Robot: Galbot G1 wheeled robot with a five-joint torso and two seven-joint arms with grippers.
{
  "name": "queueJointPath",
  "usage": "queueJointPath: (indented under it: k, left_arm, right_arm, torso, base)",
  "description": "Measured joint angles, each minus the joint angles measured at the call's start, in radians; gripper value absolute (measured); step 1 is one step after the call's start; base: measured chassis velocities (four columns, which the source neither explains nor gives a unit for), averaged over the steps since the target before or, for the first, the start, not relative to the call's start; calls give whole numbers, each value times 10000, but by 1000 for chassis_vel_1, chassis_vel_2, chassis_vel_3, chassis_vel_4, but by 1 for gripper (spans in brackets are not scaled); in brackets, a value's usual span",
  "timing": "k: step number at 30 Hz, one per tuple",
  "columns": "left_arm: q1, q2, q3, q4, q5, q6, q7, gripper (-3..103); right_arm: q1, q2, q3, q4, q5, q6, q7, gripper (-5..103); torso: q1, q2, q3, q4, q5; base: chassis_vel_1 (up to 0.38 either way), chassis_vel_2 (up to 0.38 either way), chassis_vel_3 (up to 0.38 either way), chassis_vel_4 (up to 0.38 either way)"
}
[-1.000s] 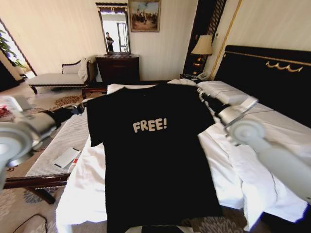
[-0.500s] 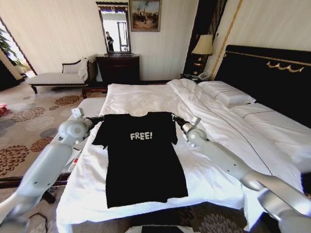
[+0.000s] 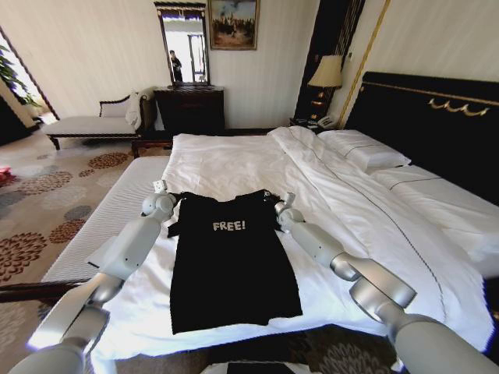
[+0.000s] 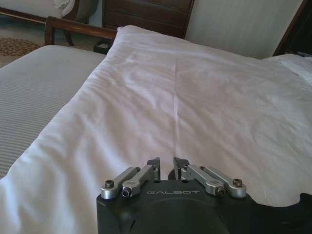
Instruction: Fold the clothes on the bed.
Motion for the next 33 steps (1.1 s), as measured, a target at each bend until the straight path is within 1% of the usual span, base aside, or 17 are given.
queueJointPath:
  k: [1,4,7,9,10,12,13,16,17,19,21,23,25,27,28,29,33]
  left_arm:
    - [0,0,0,0,0,0,0,20]
    - [-26,233,-254,437,53,119,-165,36]
    - [4,426,-487,569,-53,288,-182,47]
    - [81,563,-744,582,-199,388,-183,47]
    - [273,780,-1111,465,-532,569,-222,58]
    - [788,1281,-1693,-138,-1394,961,-385,64]
    - [788,1281,-1693,-138,-1394,961,-385,64]
    - [2217,2138,-2777,-1729,-2770,1624,-453,80]
    - [2596,2231,-3036,-2006,-3012,1734,-464,85]
    - [2968,2263,-3281,-2201,-3225,1771,-469,85]
    - [3714,2146,-3792,-2477,-3777,1824,-357,96]
    - [3993,2048,-3949,-2613,-3751,1827,-127,98]
    - [4305,1987,-4019,-2837,-3230,1827,240,100]
    - [4777,1975,-3791,-3319,-1472,1585,846,100]
    - [4867,1972,-3620,-3498,-783,1407,971,100]
    - [4867,1972,-3620,-3498,-783,1407,971,100]
    - [4944,1939,-2686,-4348,1785,699,1156,100]
  right_arm:
    - [0,0,0,0,0,0,0,16]
    - [170,-143,241,-262,-622,-396,1135,32]
    - [219,-317,437,-309,-660,-556,1749,42]
    - [221,-478,604,-273,-655,-612,1998,48]
    - [187,-775,854,-39,-568,-649,2148,54]
    - [-41,-1440,1245,772,-229,-695,2324,59]
    - [-41,-1440,1245,772,-229,-695,2324,59]
    - [-934,-2430,2072,2612,363,-609,2461,76]
    - [-1234,-2588,2305,3027,396,-547,2465,81]
    - [-1621,-2759,2605,3516,433,-501,2475,81]
    - [-2301,-3062,3144,4296,505,-460,2551,91]
    - [-2637,-3231,3387,4637,530,-455,2572,96]
    - [-2909,-3382,3609,4883,534,-453,2572,99]
    - [-3272,-3558,3957,5108,537,-448,2550,100]
    - [-3380,-3574,4064,5149,541,-446,2546,100]
    - [-3380,-3574,4064,5149,541,-446,2546,100]
    - [-3746,-3543,4359,5308,540,-430,2544,100]
  torso:
    - [0,0,0,0,0]
    - [2,0,1,2,0]
    - [3,0,1,4,1]
    - [3,0,2,4,0]
    - [3,0,2,3,2]
    - [3,-1,2,0,-6]
    - [3,-1,2,0,-6]
    - [-1,1,-2,5,6]
    - [-2,2,-2,7,3]
    - [-3,1,-2,6,4]
    - [-3,2,-3,7,1]
    - [-3,1,-2,4,-5]
    - [-1,1,-1,-3,2]
    - [1,1,0,-1,2]
    - [0,1,0,-1,4]
    - [0,1,0,-1,4]
    - [0,1,1,3,1]
  base:
    - [0,0,0,0]
    - [0,0,0,0]
    - [0,0,0,0]
    - [0,0,0,0]
    - [0,0,0,0]
    - [0,0,0,0]
    - [0,0,0,0]
    - [0,0,0,0]
    - [0,0,0,0]
    - [0,0,0,0]
    - [0,0,0,0]
    - [0,0,0,0]
    - [0,0,0,0]
    - [0,0,0,0]
    - [0,0,0,0]
    - [0,0,0,0]
    - [0,0,0,0]
